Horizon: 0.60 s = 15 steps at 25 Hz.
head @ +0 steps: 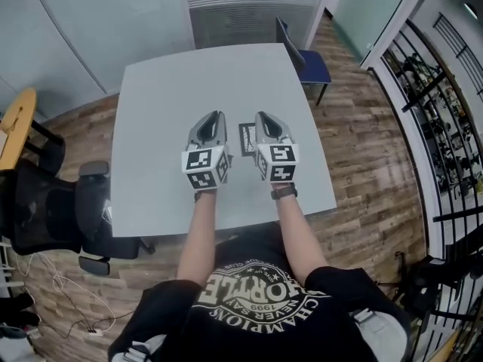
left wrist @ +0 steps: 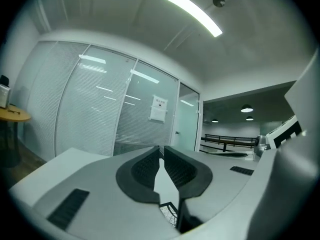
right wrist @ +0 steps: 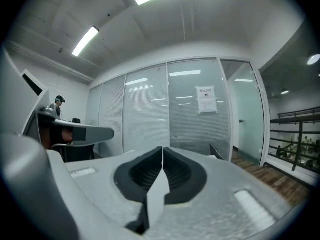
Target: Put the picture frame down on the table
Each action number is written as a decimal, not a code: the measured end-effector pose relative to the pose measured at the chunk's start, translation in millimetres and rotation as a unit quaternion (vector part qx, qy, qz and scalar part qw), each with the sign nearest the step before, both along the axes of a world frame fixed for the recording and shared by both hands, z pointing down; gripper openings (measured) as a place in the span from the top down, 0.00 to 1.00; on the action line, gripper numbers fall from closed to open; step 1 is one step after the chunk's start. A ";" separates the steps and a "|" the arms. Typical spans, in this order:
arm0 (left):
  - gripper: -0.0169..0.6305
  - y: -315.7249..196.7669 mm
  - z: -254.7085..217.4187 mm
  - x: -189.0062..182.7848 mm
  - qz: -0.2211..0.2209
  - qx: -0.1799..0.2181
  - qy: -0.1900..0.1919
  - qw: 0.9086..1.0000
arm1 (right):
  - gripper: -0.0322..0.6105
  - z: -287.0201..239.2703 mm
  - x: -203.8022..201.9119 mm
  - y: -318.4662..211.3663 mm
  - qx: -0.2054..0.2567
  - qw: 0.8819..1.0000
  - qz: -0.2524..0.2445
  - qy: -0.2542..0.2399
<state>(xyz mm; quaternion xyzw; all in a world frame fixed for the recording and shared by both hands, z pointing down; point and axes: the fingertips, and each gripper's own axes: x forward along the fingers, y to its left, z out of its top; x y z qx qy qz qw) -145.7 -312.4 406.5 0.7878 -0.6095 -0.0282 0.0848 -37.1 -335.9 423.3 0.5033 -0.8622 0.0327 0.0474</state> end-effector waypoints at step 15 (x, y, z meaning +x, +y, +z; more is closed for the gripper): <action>0.97 51.7 1.6 -11.0 -0.002 0.026 -0.033 0.999 | 0.95 -33.6 22.4 46.9 0.048 0.998 0.045 -0.005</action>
